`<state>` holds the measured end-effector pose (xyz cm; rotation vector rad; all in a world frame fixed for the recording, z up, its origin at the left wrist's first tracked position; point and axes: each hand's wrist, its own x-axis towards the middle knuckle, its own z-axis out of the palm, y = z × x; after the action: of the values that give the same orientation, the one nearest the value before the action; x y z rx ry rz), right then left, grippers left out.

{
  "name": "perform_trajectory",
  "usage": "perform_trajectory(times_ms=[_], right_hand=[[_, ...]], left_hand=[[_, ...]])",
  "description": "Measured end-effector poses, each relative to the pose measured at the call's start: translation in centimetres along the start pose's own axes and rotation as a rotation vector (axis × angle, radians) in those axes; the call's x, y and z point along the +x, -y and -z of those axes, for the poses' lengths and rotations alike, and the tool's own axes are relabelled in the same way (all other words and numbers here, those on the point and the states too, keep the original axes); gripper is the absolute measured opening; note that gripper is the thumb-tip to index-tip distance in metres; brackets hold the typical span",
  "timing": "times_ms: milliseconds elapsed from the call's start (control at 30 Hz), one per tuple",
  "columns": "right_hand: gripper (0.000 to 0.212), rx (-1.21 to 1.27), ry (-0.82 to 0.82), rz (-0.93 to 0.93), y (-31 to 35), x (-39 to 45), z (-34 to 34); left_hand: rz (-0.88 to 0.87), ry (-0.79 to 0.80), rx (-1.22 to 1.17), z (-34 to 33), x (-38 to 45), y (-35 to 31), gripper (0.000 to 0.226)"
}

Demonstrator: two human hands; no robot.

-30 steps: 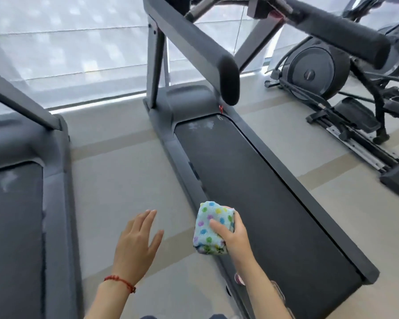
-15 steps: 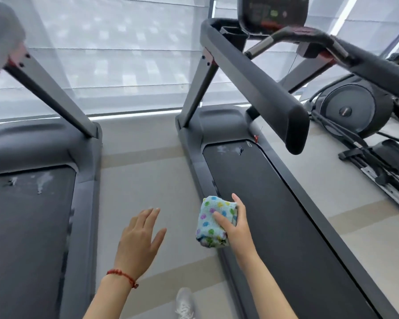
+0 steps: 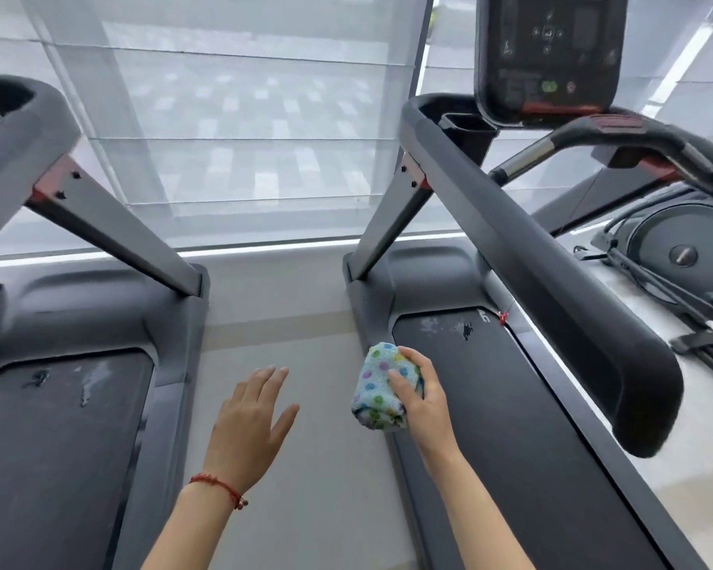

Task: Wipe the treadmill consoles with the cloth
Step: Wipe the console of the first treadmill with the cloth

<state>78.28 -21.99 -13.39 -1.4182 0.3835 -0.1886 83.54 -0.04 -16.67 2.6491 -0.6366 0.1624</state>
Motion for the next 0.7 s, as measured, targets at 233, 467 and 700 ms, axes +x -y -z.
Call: perform_trajectory(times_ms=[233, 467, 700], right_hand=[[0.04, 0.018, -0.001, 0.057, 3.3, 9.8, -3.6], [0.05, 0.017, -0.076, 0.145, 7.9, 19.9, -8.6], [0.053, 0.011, -0.156, 0.241, 12.5, 26.7, -10.2]], left_hand=[[-0.095, -0.048, 0.004, 1.1, 12.5, 4.3, 0.064], [-0.213, -0.078, 0.022, 4.0, 26.1, 8.6, 0.055], [-0.344, -0.142, 0.014, 6.1, 36.8, 9.3, 0.053]])
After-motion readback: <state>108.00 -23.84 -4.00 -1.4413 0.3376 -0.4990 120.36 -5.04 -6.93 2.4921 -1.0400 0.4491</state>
